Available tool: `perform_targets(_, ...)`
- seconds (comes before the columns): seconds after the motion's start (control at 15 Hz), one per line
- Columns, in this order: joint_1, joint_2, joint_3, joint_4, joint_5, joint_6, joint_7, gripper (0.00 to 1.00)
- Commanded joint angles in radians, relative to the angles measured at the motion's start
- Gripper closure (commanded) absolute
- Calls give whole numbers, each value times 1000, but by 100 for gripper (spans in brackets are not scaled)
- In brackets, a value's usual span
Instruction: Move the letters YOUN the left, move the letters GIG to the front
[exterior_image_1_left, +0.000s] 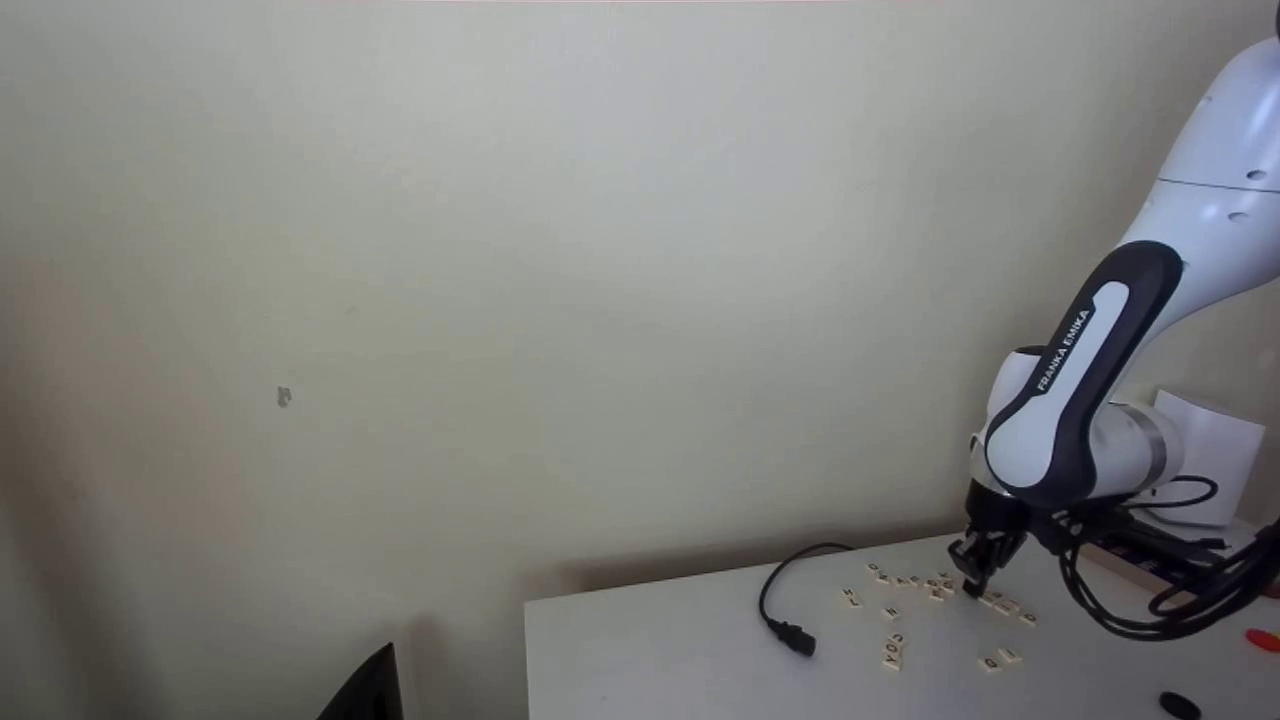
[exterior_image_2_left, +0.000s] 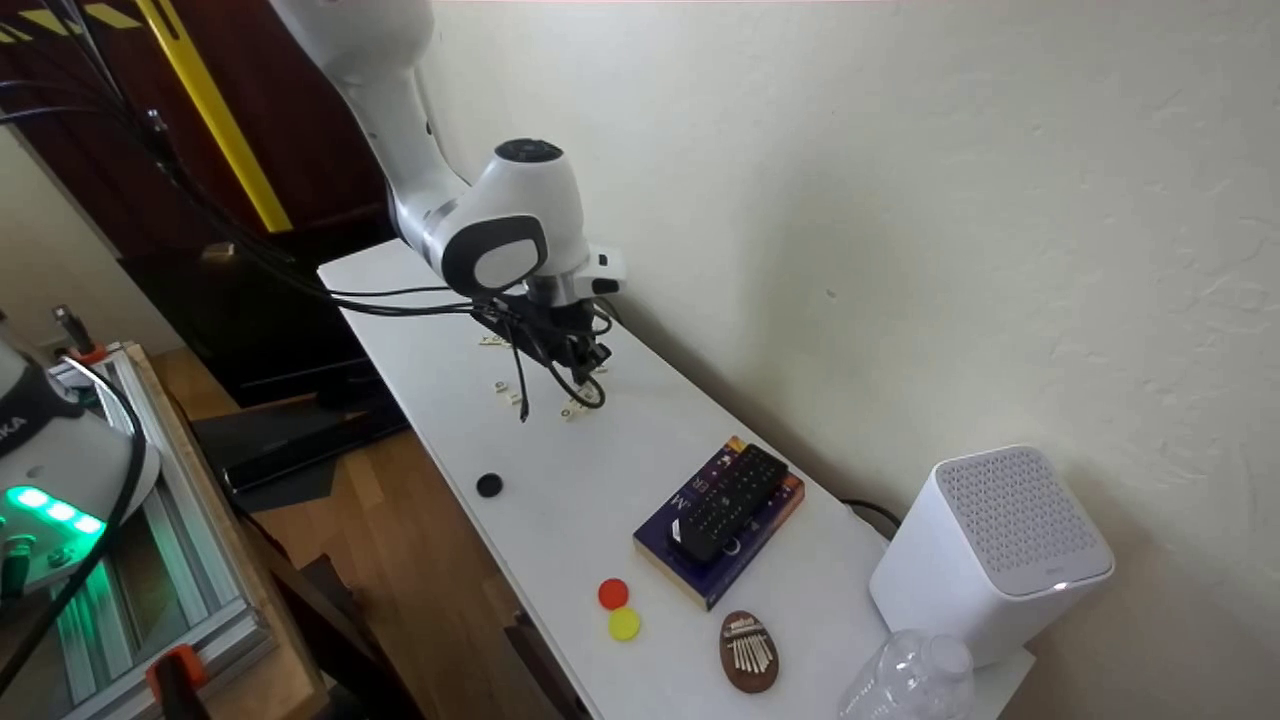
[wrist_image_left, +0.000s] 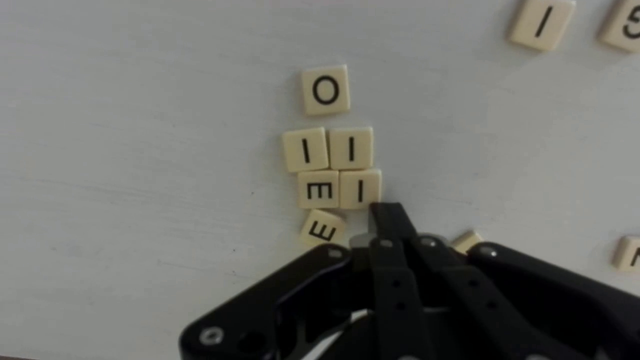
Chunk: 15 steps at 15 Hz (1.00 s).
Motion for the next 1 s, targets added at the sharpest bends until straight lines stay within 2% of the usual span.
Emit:
perform_targets(0.0, -61, 5, 59, -29, 37, 88, -27, 100)
perform_targets(0.27, -100, 15, 107, -31, 24, 144, -17, 100)
perform_targets(0.93, -78, 56, 96, 6, 13, 144, -14, 100)
